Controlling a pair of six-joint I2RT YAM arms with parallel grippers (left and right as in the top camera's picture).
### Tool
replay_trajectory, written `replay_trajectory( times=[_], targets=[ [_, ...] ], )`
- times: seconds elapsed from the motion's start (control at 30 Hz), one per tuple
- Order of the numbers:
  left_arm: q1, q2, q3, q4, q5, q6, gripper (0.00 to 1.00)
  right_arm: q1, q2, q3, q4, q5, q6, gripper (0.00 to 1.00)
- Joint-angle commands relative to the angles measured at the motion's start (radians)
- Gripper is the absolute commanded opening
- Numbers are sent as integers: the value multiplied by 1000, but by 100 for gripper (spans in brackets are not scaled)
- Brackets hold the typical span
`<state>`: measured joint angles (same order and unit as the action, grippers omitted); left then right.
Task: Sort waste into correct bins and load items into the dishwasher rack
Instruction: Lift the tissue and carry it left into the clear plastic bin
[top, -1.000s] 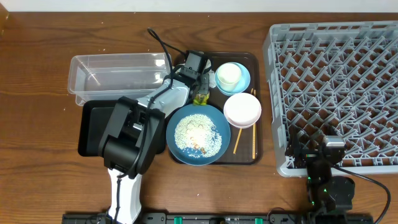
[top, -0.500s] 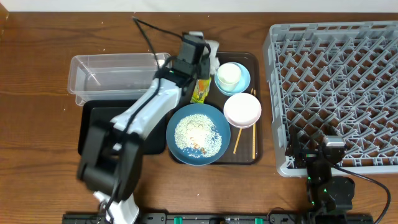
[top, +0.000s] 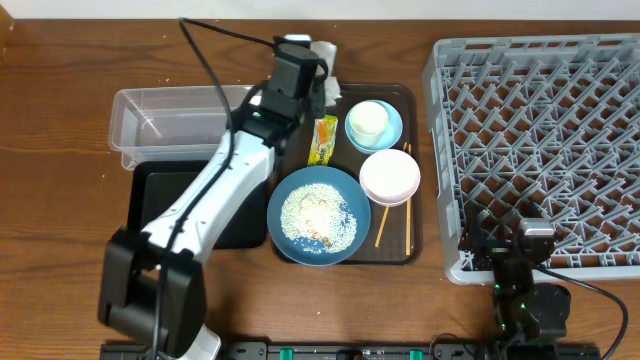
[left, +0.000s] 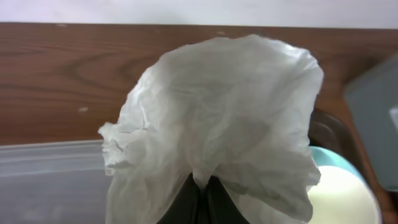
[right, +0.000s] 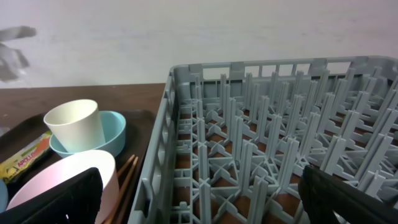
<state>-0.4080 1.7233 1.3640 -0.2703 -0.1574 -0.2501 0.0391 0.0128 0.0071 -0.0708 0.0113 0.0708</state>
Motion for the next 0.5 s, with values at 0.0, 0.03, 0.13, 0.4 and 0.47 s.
replay_trajectory(
  times=[0.0, 0.03, 0.13, 0.4, 0.47],
  targets=[
    [43, -71, 11, -46, -89, 6, 7, 8, 1, -2, -4, -1, 2, 99],
    [57, -82, 11, -73, -103, 6, 6, 8, 1, -2, -4, -1, 2, 99],
    [104, -106, 11, -153, -164, 6, 6, 8, 1, -2, -4, -1, 2, 99],
    [277, -118, 11, -314, -206, -3, 6, 8, 1, -2, -4, -1, 2, 99],
    [313, -118, 7, -329, -203, -17, 6, 8, 1, -2, -4, -1, 2, 99]
  ],
)
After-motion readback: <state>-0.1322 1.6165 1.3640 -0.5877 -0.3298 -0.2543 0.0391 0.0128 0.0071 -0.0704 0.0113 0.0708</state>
